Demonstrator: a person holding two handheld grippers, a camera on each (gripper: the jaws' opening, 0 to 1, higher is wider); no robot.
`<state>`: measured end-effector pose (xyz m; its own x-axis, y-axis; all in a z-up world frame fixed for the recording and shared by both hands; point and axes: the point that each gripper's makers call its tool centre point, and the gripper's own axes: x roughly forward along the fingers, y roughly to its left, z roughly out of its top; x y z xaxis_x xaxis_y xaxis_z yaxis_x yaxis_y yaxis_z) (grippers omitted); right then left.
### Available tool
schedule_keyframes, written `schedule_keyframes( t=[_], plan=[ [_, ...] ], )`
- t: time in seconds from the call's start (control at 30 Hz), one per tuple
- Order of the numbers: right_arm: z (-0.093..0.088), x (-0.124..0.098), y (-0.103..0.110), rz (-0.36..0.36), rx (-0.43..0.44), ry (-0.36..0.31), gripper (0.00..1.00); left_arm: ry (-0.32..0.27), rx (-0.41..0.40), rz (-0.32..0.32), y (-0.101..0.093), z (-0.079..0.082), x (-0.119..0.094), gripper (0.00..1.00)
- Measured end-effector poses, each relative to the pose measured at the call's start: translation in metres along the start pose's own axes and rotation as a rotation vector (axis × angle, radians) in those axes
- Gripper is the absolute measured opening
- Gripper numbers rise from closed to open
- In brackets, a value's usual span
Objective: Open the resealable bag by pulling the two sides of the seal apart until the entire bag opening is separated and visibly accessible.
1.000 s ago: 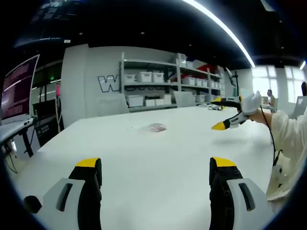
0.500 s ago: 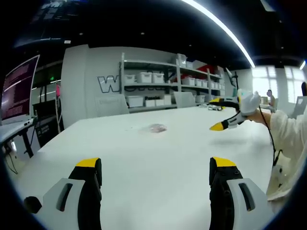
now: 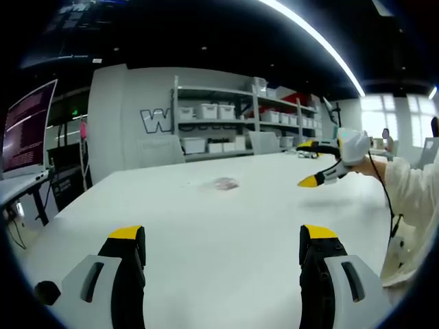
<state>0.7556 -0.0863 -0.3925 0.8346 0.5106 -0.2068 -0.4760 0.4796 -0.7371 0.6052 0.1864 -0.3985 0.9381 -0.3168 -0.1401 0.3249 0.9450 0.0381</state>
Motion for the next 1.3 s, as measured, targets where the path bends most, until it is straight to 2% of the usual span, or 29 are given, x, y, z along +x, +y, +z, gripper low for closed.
schedule_keyframes(
  t=[1.3],
  plan=[
    [0.002,0.029,0.005,0.024,-0.058,0.014,0.69,-0.002,-0.001,0.008,0.001,-0.002,-0.005,0.92]
  ],
)
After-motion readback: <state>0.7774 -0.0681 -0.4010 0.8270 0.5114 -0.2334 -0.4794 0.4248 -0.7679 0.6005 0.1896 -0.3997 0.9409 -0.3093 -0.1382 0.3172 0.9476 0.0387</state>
